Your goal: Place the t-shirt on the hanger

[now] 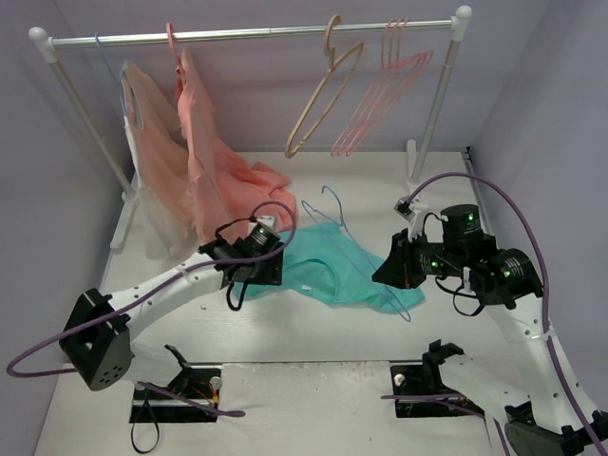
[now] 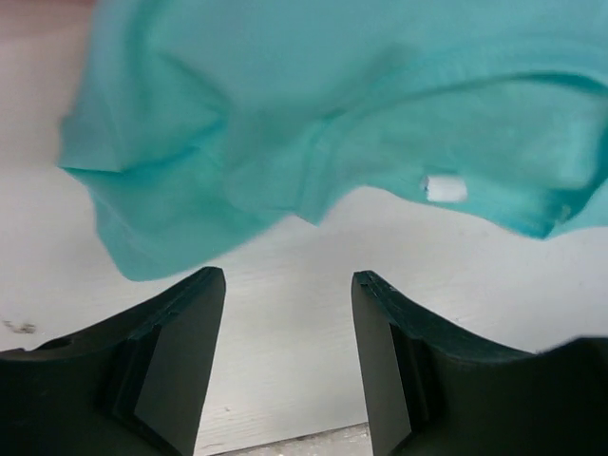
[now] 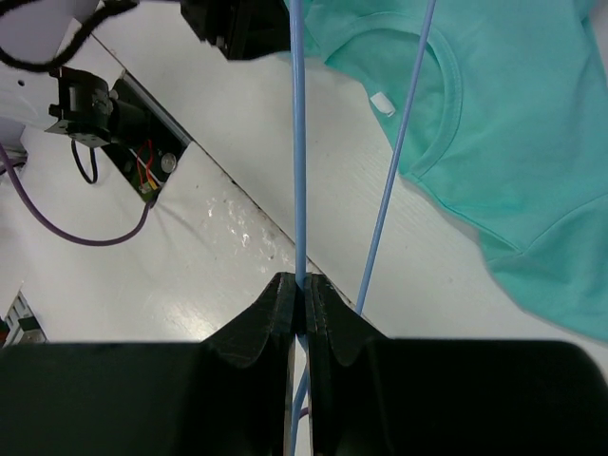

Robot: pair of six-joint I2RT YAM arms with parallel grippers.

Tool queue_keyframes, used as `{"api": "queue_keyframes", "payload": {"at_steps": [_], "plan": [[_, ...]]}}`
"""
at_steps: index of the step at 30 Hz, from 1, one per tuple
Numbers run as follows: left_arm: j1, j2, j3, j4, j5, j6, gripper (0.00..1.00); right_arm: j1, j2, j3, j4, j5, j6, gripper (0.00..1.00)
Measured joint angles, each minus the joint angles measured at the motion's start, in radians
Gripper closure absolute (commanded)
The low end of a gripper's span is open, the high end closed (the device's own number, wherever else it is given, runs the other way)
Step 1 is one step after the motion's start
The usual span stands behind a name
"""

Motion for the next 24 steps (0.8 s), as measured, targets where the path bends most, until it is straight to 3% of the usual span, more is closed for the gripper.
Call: {"api": "queue_keyframes", "payload": {"at_steps": [5, 14, 24], "plan": [[-0.145, 0.021, -0.039, 0.054, -0.066, -0.095, 0.54, 0.0, 0.004, -0.008, 0.006, -0.001, 0.004, 1.0], [-0.14, 0.053, -0.143, 0.154, -0.14, -0.222, 0.55, 0.006, 0.006, -0.008, 0.008, 0.0, 0.008, 1.0], [-0.136, 0.101, -0.227, 0.318, -0.135, -0.259, 0.55, 0.006, 0.007, -0.008, 0.008, 0.0, 0.01, 1.0]]}}
